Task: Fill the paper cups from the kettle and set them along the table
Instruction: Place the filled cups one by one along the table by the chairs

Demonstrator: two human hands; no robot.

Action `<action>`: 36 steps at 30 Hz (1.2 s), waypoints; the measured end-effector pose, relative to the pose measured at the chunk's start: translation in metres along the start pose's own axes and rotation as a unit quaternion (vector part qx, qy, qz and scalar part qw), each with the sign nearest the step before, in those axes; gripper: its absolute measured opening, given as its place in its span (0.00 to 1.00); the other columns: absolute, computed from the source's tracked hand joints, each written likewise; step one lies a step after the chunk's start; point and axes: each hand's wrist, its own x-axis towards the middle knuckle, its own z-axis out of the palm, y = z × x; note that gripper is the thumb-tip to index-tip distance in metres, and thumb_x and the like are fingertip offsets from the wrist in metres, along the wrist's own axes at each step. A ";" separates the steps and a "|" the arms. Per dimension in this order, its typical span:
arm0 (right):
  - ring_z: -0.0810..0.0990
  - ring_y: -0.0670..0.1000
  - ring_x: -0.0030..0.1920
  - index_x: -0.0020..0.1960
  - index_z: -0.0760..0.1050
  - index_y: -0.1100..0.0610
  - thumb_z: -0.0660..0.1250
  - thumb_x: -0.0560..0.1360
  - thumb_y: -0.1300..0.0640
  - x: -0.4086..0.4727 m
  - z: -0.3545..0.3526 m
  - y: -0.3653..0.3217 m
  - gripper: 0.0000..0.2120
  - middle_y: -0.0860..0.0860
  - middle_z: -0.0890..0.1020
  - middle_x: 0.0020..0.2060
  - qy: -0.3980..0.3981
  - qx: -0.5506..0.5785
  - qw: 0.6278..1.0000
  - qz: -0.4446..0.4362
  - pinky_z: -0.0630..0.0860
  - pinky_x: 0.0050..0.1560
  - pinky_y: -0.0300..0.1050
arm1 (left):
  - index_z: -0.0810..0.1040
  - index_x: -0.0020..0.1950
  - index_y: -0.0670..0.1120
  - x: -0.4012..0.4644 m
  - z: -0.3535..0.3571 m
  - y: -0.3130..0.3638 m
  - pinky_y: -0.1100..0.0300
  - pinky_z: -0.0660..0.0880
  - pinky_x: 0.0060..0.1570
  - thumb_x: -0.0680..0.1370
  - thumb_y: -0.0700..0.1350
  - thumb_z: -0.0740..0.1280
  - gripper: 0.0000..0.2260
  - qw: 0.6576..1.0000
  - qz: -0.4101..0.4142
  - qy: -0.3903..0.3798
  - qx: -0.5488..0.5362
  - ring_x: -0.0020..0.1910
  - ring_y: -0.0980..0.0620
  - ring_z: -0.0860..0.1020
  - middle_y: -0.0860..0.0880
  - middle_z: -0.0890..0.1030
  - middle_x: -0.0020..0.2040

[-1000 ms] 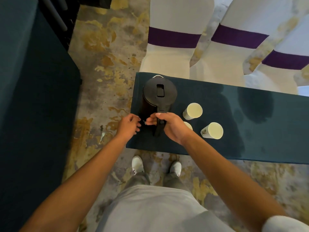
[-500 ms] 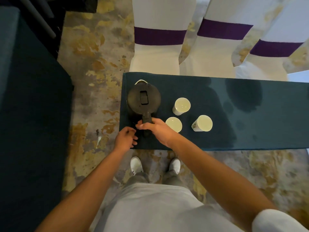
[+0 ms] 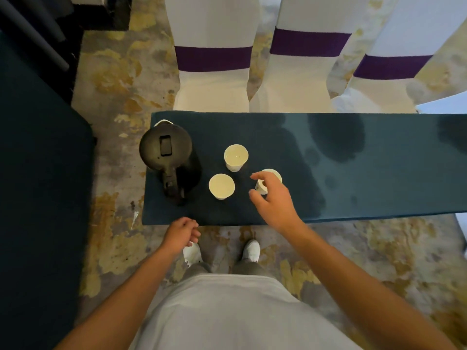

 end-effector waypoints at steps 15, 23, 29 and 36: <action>0.79 0.49 0.61 0.68 0.76 0.54 0.66 0.82 0.58 0.020 -0.077 0.076 0.15 0.50 0.80 0.64 0.039 0.028 0.999 0.024 0.74 0.61 0.43 | 0.80 0.47 0.46 -0.031 0.116 0.059 0.61 0.74 0.31 0.82 0.44 0.62 0.09 0.994 0.089 -0.055 -0.041 0.32 0.50 0.81 0.47 0.85 0.36; 0.77 0.48 0.67 0.74 0.72 0.54 0.64 0.83 0.56 0.038 -0.057 0.082 0.20 0.50 0.78 0.70 0.050 0.064 0.992 0.096 0.72 0.65 0.43 | 0.79 0.56 0.47 -0.014 0.136 0.084 0.60 0.75 0.34 0.83 0.45 0.61 0.07 0.993 0.084 -0.077 -0.028 0.37 0.49 0.80 0.44 0.85 0.46; 0.75 0.48 0.69 0.76 0.70 0.53 0.62 0.83 0.54 0.056 -0.047 0.092 0.21 0.50 0.77 0.72 0.057 0.082 0.986 0.133 0.69 0.65 0.40 | 0.77 0.60 0.51 0.008 0.147 0.090 0.58 0.77 0.37 0.83 0.43 0.60 0.09 0.992 0.092 -0.069 -0.041 0.40 0.50 0.81 0.47 0.84 0.50; 0.73 0.48 0.72 0.77 0.69 0.54 0.60 0.85 0.52 0.078 -0.042 0.106 0.21 0.50 0.76 0.74 0.015 0.067 0.990 0.123 0.67 0.67 0.40 | 0.75 0.63 0.52 0.021 0.169 0.087 0.58 0.80 0.41 0.83 0.45 0.63 0.09 0.995 0.083 -0.051 -0.025 0.43 0.51 0.84 0.51 0.83 0.52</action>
